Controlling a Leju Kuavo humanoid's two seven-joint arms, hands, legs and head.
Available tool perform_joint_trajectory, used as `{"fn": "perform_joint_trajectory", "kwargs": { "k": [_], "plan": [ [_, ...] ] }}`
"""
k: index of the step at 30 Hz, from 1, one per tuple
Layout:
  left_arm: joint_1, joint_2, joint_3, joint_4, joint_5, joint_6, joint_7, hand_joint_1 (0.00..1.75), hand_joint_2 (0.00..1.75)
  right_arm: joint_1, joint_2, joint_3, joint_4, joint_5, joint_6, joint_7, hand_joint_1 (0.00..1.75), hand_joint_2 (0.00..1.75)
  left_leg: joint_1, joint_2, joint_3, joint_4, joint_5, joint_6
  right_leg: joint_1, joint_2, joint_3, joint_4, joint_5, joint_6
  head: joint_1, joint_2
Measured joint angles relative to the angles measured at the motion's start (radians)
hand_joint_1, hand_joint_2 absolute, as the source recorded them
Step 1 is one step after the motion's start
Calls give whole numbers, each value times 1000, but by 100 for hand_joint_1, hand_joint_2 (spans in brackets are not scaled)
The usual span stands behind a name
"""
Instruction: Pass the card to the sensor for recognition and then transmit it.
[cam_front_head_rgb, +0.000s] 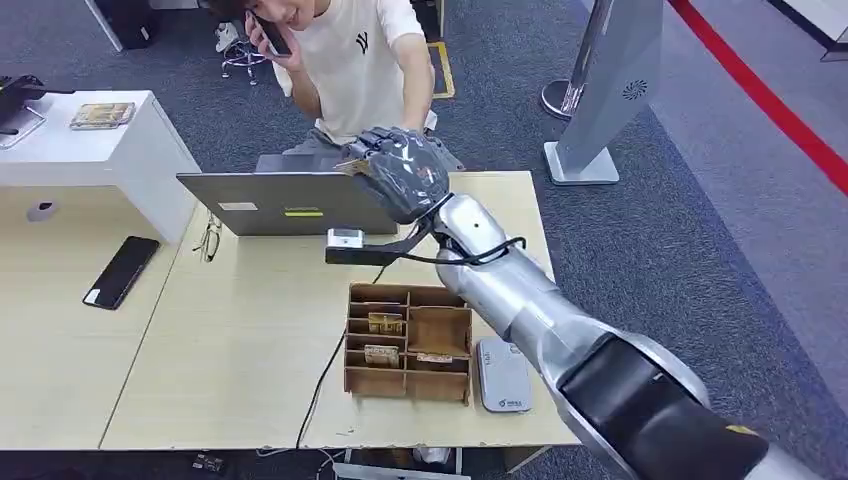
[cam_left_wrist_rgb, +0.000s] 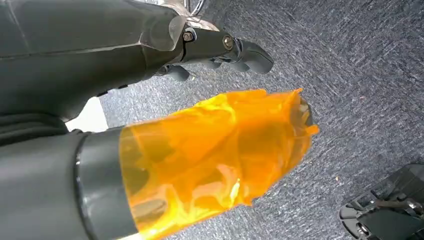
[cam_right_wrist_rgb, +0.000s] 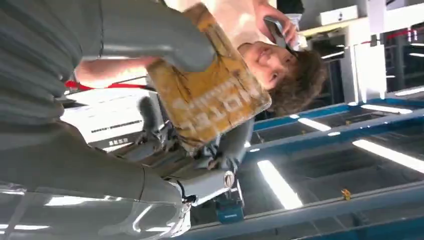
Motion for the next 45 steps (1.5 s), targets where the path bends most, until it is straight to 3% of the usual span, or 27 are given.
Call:
{"fn": "perform_joint_trajectory", "kwargs": {
  "k": [9,15,21,25,32,38,39,40,41,42,43,44,45],
  "plan": [
    [4,0,0,0,-3,-3,5,0,0,25,5,-37,19,53,0,8,0,175,0,0,0,0,0,0,0,0,0,0,0,0,0,0],
    [16,0,0,0,-2,0,6,0,0,54,8,-82,16,30,0,-53,0,175,0,0,0,0,0,0,0,0,0,0,0,0,0,0],
    [25,-1,0,0,4,3,5,0,0,109,21,-158,-16,-104,0,-189,0,175,0,0,0,0,0,0,0,0,0,0,0,0,0,0],
    [36,-3,5,0,11,11,-3,0,0,163,20,-157,-67,-355,6,-264,0,175,0,0,0,0,0,0,0,0,0,0,0,0,0,0],
    [55,-6,24,0,22,23,-16,0,0,284,-28,-107,-247,-604,29,-277,0,175,0,0,0,0,0,0,0,0,-1,0,0,0,0,0],
    [69,-6,38,0,30,30,-26,0,0,378,-84,-74,-379,-666,51,-277,3,175,0,0,0,0,0,0,0,0,-1,-1,0,0,0,0],
    [71,-6,40,0,31,33,-27,0,0,392,-95,-70,-398,-670,56,-275,7,175,0,0,0,0,0,0,0,0,-1,-1,0,0,0,0],
    [73,-6,43,0,32,34,-30,0,0,406,-105,-65,-414,-674,57,-274,35,175,0,0,0,0,0,0,0,0,0,-1,0,0,0,0],
    [75,-6,46,0,33,35,-32,0,0,420,-115,-60,-430,-674,57,-272,105,175,0,0,0,0,0,0,0,0,0,-1,0,0,0,0],
    [77,-6,48,0,33,36,-32,0,0,431,-124,-55,-442,-672,57,-269,105,175,0,0,0,0,0,0,0,0,0,-1,0,0,0,0],
    [78,-6,50,0,34,36,-33,0,0,443,-134,-49,-455,-668,57,-266,141,175,0,0,0,0,-1,0,0,0,-1,-1,0,0,0,0],
    [79,-6,51,0,34,37,-34,0,0,454,-142,-46,-466,-663,56,-261,155,175,0,0,0,0,-1,0,0,0,-1,-1,0,0,0,0],
    [81,-6,53,0,35,39,-34,0,0,463,-149,-43,-475,-658,56,-257,155,175,0,0,0,0,-1,0,0,0,-1,-1,0,0,0,0]
  ]
}}
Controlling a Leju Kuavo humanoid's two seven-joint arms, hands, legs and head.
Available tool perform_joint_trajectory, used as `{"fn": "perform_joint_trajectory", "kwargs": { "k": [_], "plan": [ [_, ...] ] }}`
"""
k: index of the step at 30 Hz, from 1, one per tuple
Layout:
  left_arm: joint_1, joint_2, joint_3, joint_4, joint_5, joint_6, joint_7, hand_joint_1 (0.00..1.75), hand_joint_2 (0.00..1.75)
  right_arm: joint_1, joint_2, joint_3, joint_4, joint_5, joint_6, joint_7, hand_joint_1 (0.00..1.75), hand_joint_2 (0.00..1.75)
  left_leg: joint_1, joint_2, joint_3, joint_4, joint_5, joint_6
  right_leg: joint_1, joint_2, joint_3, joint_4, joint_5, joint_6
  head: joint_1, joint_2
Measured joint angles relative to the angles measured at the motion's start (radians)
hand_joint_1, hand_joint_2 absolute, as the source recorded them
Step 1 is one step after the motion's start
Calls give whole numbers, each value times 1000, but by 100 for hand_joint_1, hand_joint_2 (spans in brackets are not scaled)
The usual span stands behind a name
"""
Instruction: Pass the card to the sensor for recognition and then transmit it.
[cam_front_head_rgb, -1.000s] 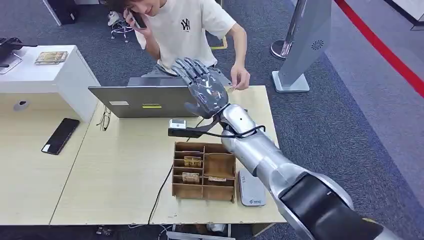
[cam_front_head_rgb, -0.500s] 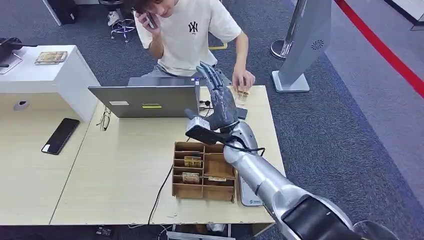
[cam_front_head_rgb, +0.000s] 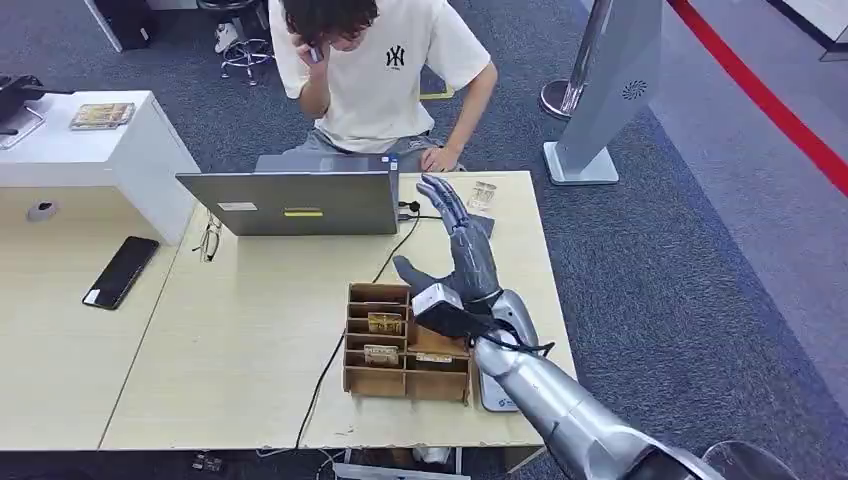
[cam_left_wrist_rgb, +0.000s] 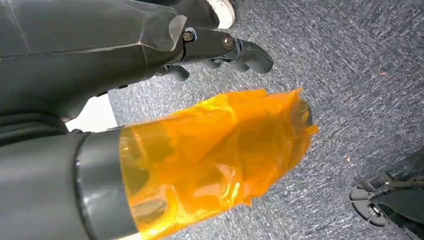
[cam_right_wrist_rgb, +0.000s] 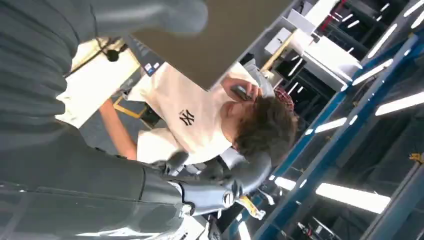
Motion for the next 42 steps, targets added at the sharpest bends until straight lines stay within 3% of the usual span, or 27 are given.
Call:
{"fn": "perform_joint_trajectory", "kwargs": {
  "k": [5,12,14,15,16,17,18,19,23,34,40,41,42],
  "plan": [
    [4,0,1,0,3,2,-3,0,0,36,-32,19,-34,26,0,34,173,175,0,0,0,0,0,0,0,0,0,0,0,0,0,0],
    [6,0,3,0,2,3,-4,0,0,57,-70,53,-47,76,26,85,173,175,0,0,0,0,0,0,0,0,0,0,0,0,0,0],
    [6,0,5,0,2,4,-4,0,0,60,-78,65,-47,87,32,99,150,175,0,0,0,0,0,0,0,0,0,0,0,0,0,0],
    [6,0,5,0,2,4,-4,0,0,63,-81,69,-47,97,34,105,148,175,0,0,0,0,0,0,0,0,0,0,0,0,0,0],
    [6,0,6,0,2,4,-4,0,0,65,-84,73,-47,105,35,113,134,175,0,0,0,0,0,0,0,0,0,0,0,0,0,0],
    [6,0,7,0,2,4,-3,0,0,65,-88,78,-47,116,36,124,108,175,0,0,0,0,0,0,0,0,0,0,0,0,0,0],
    [5,0,8,0,2,4,-3,0,0,66,-91,83,-47,126,38,132,101,175,0,0,0,0,0,0,0,0,0,0,0,0,0,0],
    [5,0,9,0,2,4,-3,0,0,67,-94,89,-47,134,38,140,79,175,0,0,0,0,0,0,0,0,0,0,0,0,0,0],
    [5,0,10,0,0,4,0,0,0,68,-104,100,-47,166,35,161,51,175,0,0,0,0,0,0,0,0,0,0,0,0,0,0],
    [5,1,18,0,-1,4,6,0,0,74,-142,121,-49,233,27,218,59,175,0,0,0,0,0,0,0,0,0,0,0,0,0,0],
    [5,1,24,0,-1,4,6,0,0,83,-164,121,-59,251,23,240,86,175,0,0,0,0,0,0,0,0,0,0,0,0,0,0],
    [4,1,25,0,-1,4,6,0,0,84,-167,121,-61,253,23,243,105,175,0,0,0,0,0,0,0,0,0,0,0,0,0,0],
    [4,2,25,0,-1,4,6,0,0,84,-170,121,-61,254,23,245,103,175,0,0,0,0,0,0,0,0,0,0,0,0,0,0]
  ]
}}
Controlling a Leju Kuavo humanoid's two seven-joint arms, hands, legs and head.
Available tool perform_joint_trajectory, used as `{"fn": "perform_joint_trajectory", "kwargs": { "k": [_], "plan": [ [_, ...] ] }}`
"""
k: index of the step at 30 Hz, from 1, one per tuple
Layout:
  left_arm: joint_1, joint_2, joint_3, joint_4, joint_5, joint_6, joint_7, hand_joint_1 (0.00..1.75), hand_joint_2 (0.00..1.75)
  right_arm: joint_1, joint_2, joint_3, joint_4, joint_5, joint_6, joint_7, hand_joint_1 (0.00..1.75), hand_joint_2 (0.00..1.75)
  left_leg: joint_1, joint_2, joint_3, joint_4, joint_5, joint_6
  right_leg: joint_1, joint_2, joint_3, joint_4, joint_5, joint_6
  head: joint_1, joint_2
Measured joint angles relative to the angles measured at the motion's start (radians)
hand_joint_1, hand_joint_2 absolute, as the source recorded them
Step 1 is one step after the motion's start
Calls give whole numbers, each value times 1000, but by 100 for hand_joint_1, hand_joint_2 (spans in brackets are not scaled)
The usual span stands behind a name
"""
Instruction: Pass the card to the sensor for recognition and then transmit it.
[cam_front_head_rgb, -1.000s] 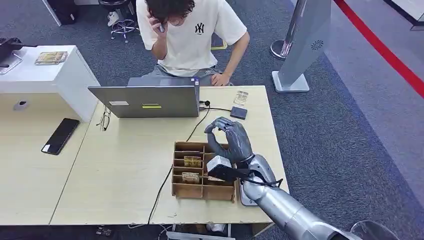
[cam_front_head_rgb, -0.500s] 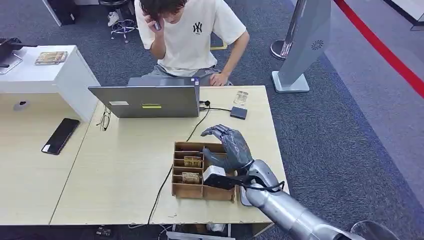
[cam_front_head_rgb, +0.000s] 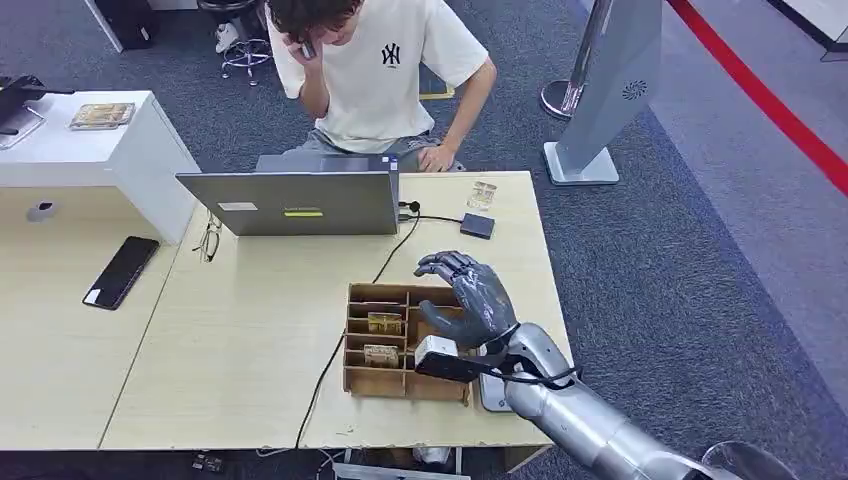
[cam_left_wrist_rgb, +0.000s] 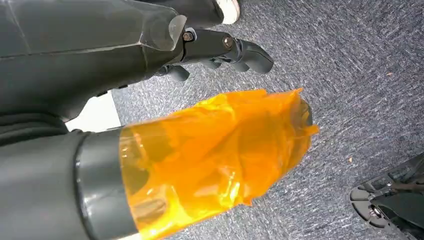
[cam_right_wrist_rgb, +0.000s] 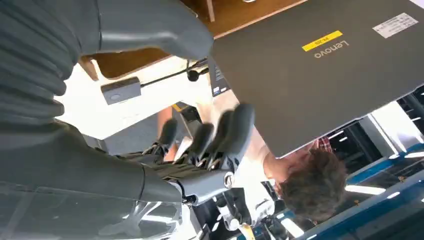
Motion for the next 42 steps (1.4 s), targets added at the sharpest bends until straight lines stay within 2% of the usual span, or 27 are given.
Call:
{"fn": "perform_joint_trajectory", "kwargs": {
  "k": [2,4,5,6,11,15,24,26,36,41,42],
  "plan": [
    [0,0,1,0,0,0,1,0,0,1,-3,0,-2,1,-1,3,91,175,0,0,0,0,0,0,0,0,0,0,0,0,0,0],
    [-1,0,1,0,0,0,2,0,0,1,-8,0,-3,5,-2,5,87,175,0,0,0,0,0,0,0,0,0,0,0,0,0,0],
    [-2,0,2,0,0,0,2,0,0,1,-9,0,-5,10,-2,5,70,175,0,0,0,0,0,0,0,0,0,0,0,0,0,0],
    [-2,0,2,0,0,0,2,0,0,1,-11,0,-6,14,-2,5,61,175,0,0,0,0,0,0,0,0,0,0,0,0,0,0],
    [-3,1,3,0,3,0,2,0,0,2,-23,0,-19,20,5,11,59,175,0,0,0,0,0,0,0,0,0,0,0,0,0,0],
    [-3,2,5,0,5,0,2,0,0,4,-40,0,-40,34,20,22,70,175,0,0,0,0,0,0,0,0,0,0,0,0,0,0],
    [-4,6,18,0,6,0,2,0,0,15,-68,4,-82,35,58,40,70,175,0,0,0,0,0,0,0,0,0,0,0,0,0,0],
    [-5,5,19,0,7,0,2,0,0,15,-74,8,-88,36,66,42,75,175,0,0,0,0,0,0,0,0,0,0,0,0,0,0],
    [-11,5,26,0,9,-3,-2,0,0,19,-84,28,-102,47,118,51,84,175,0,0,0,0,0,0,0,0,0,0,0,0,0,0],
    [-15,5,27,0,9,-3,-3,0,0,19,-84,42,-102,50,135,53,77,175,0,0,0,0,0,0,0,0,0,0,0,0,0,0],
    [-16,5,28,0,9,-4,-3,0,0,19,-84,45,-102,51,137,54,82,175,0,0,0,0,0,0,0,0,0,0,0,0,0,0]
  ]
}}
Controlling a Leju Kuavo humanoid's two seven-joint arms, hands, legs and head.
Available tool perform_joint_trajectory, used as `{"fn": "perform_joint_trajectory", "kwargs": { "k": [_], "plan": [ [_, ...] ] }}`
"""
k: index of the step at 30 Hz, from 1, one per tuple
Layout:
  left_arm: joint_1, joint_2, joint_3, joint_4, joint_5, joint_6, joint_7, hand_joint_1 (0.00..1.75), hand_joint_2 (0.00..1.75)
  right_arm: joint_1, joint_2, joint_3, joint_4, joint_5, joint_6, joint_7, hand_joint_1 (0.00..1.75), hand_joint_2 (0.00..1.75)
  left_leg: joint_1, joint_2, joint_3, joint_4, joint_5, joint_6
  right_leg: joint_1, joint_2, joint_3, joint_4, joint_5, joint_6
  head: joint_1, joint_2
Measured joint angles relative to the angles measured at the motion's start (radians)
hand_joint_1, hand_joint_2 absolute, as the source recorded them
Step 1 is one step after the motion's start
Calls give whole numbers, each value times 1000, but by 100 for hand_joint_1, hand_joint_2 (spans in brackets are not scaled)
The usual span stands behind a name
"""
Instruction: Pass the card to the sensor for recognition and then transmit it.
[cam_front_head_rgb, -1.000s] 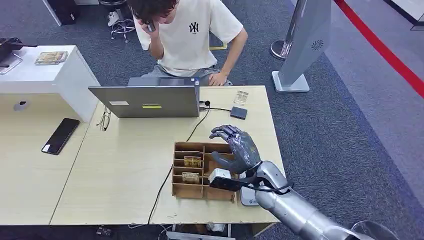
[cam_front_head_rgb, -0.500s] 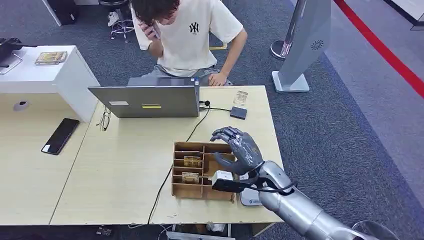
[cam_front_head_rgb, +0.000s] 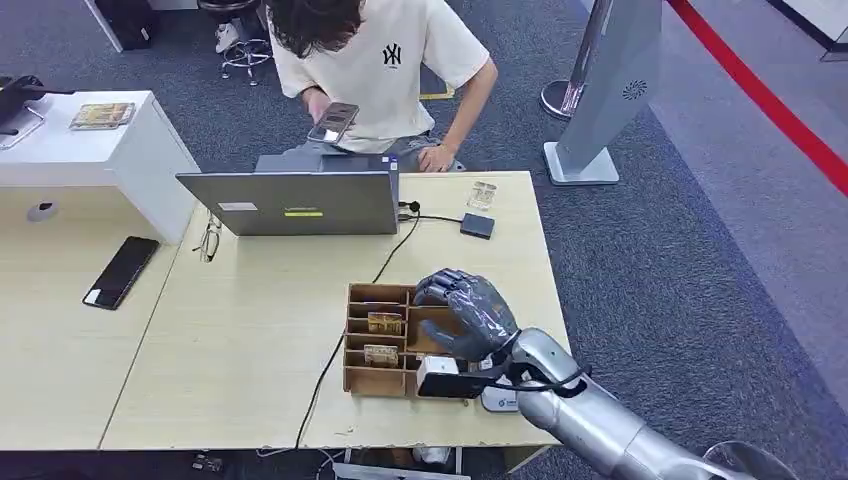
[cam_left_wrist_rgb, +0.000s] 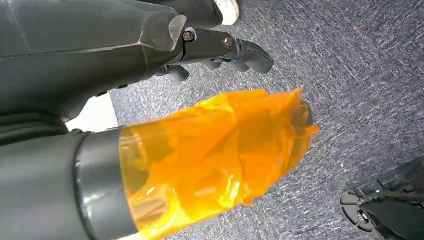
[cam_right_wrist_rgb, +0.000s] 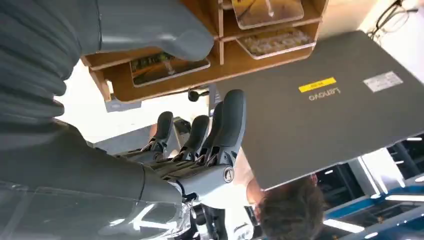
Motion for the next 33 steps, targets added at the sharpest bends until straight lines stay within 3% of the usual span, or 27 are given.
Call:
{"fn": "perform_joint_trajectory", "kwargs": {
  "k": [18,26,29,33],
  "plan": [
    [-1,0,16,0,0,1,0,0,0,-6,0,22,40,55,-42,45,87,175,0,0,0,0,0,0,0,0,0,0,0,0,0,0],
    [-1,-1,22,0,0,3,3,0,0,-9,0,19,53,56,-69,49,99,175,0,0,0,0,0,0,0,0,0,0,0,0,0,0],
    [-1,-1,23,0,0,4,3,0,0,-10,0,16,56,57,-76,50,115,175,0,0,0,0,0,0,0,0,0,0,0,0,0,0],
    [-1,-1,23,0,0,4,3,0,0,-11,0,9,56,57,-84,51,110,175,0,0,0,0,0,0,0,0,0,0,0,0,0,0]
  ]
}}
